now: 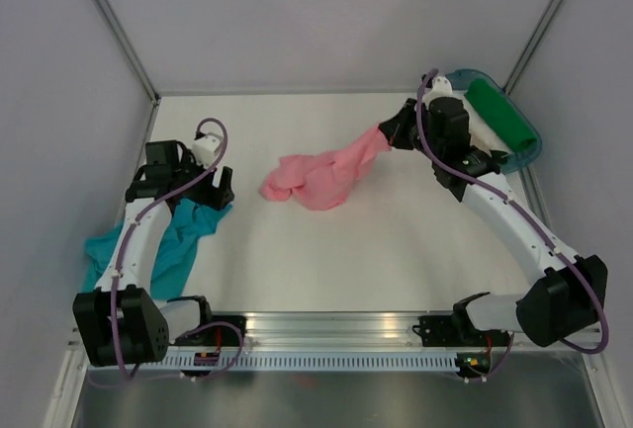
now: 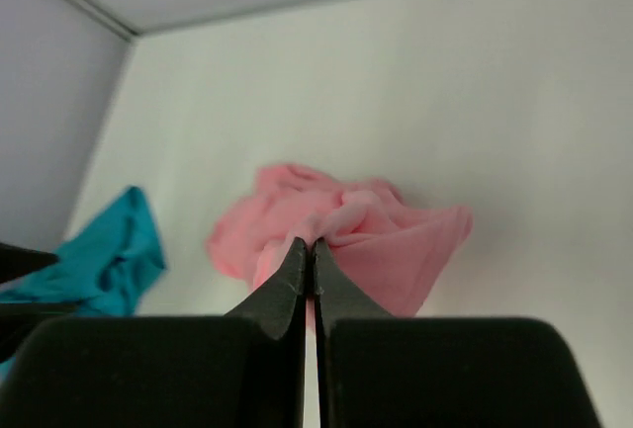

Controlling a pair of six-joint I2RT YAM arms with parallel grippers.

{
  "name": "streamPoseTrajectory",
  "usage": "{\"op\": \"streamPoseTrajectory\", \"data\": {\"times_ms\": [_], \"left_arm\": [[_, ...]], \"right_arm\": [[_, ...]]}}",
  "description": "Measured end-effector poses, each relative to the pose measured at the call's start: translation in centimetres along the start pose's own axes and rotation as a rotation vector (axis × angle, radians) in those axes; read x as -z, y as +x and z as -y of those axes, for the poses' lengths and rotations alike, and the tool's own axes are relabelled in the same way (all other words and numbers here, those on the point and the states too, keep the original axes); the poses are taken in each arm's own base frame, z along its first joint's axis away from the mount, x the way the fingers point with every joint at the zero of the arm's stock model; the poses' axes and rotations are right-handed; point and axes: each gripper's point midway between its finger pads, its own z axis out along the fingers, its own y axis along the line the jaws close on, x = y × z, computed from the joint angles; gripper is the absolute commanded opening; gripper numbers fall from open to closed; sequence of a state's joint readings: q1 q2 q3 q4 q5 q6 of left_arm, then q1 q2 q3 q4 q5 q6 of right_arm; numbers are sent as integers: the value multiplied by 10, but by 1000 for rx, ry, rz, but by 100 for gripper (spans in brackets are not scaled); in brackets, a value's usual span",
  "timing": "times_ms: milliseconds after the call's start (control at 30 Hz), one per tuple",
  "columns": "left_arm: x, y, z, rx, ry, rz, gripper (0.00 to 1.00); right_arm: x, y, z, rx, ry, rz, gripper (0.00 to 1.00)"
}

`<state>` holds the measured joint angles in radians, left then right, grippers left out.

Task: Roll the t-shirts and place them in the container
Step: Flatten the tshirt

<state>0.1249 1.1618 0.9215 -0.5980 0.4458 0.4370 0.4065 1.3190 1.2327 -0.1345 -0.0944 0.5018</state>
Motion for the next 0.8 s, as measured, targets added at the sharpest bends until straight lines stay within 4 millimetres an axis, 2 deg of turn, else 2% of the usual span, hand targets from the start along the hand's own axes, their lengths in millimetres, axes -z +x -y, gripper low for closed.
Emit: {"op": "streamPoseTrajectory", "data": {"times_ms": [67, 167, 233, 367, 467, 533, 633, 667, 767, 800], "left_arm": [[-14, -3, 20, -50, 46, -37, 89], [-35, -10, 62, -165, 134, -83, 90], [-49, -18, 93, -263, 182, -112, 91], [-84, -24, 149, -438, 231, -151, 94], [-119, -14, 177, -536, 223, -197, 91], [-148, -6, 182, -572, 188, -232, 88], [-183, -3, 174, -587, 119, -258, 72], [-192, -4, 171, -589, 101, -261, 51], [-203, -22, 168, -597, 65, -211, 3], [-205, -26, 167, -600, 55, -201, 2]], "right_arm": [[0, 41, 55, -28, 145, -89, 1], [4, 78, 93, -57, 242, -182, 0], [2, 85, 102, -69, 257, -202, 0], [0, 78, 101, -71, 244, -179, 0], [-1, 74, 99, -62, 236, -164, 0], [-1, 73, 99, -56, 237, -162, 1], [0, 72, 100, -47, 236, -162, 0], [0, 73, 100, -43, 235, -163, 0], [0, 72, 100, -34, 233, -162, 0], [1, 71, 100, -33, 234, -159, 0]]}}
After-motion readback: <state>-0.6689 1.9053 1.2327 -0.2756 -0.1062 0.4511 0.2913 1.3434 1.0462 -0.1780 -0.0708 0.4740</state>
